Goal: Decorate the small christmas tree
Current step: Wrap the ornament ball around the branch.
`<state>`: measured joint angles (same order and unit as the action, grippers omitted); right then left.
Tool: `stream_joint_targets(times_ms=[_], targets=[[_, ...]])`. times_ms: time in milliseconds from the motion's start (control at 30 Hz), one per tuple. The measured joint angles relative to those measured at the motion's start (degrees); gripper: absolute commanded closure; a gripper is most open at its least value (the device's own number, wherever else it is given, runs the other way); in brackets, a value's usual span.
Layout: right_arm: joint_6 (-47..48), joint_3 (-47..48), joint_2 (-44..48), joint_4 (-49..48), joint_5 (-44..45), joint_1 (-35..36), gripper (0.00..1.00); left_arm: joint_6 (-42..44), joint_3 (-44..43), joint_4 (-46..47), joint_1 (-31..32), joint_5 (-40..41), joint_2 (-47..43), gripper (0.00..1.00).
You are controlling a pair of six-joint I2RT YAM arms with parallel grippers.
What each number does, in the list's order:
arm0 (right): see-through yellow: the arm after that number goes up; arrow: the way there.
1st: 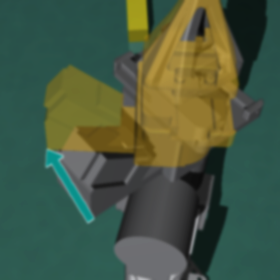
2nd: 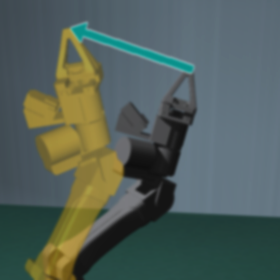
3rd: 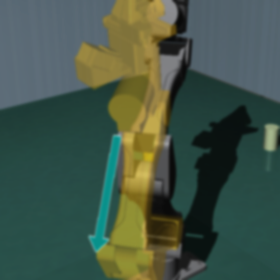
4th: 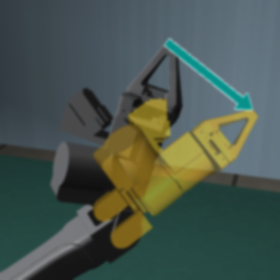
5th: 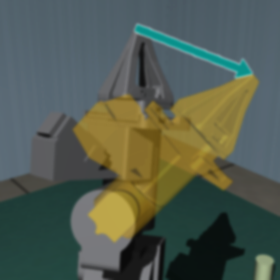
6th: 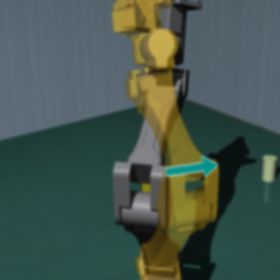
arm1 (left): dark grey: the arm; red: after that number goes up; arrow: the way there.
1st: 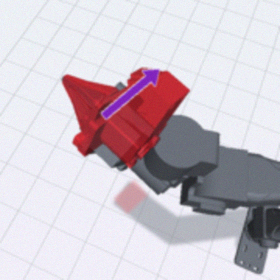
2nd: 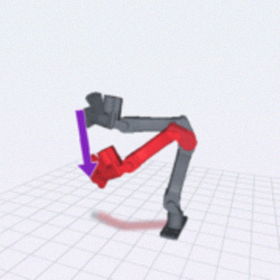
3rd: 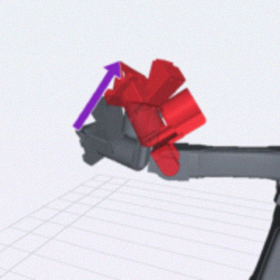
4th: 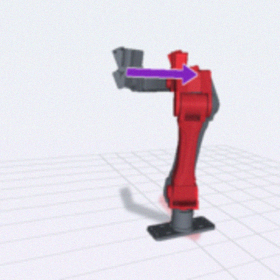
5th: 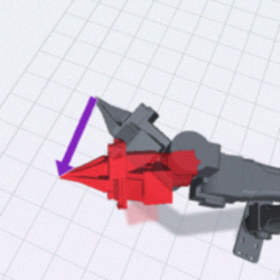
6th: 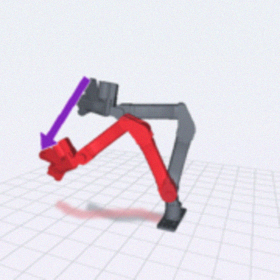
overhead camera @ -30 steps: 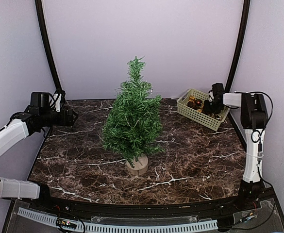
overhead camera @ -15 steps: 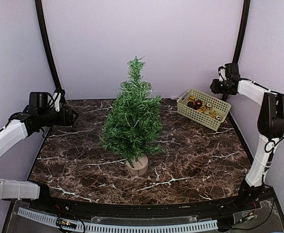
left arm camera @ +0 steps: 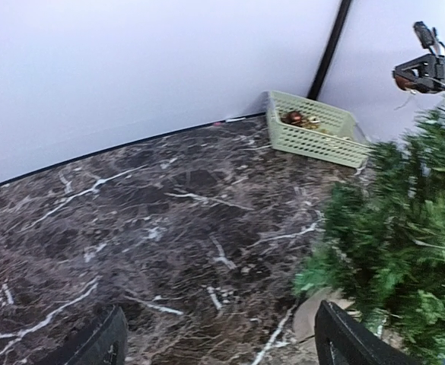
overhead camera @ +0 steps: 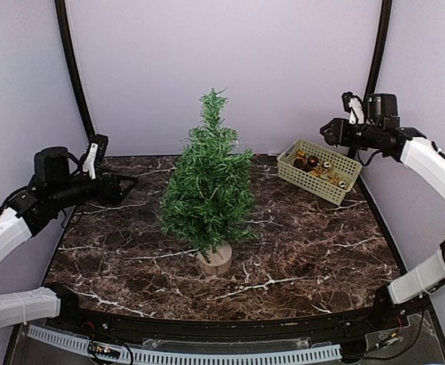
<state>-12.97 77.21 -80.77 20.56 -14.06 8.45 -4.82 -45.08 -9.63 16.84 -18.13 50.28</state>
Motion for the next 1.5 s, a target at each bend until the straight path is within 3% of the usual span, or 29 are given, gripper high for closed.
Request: stream_joint_targets(times_ms=[333, 667, 1000, 1500], targets=[[-10.45, -15.96, 21.86, -1.97, -1.73, 12.74, 0.51, -10.38, 9.97, 4.61, 13.60, -0.61, -10.91, 0.14], [-20.46, -26.69, 27.21, -7.74, 0.26, 26.51, 0.51, -14.05, 11.72, 4.94, 19.17, -0.02, -11.69, 0.14], [-24.92, -25.83, 29.46, -9.73, 3.08, 35.89, 0.51, -14.08, 11.76, 4.00, 19.39, 0.07, -11.34, 0.14], [-22.34, -10.05, 20.87, -17.84, 5.01, 48.74, 0.51, -12.24, 10.34, -0.31, 19.39, 2.75, -10.05, 0.14]])
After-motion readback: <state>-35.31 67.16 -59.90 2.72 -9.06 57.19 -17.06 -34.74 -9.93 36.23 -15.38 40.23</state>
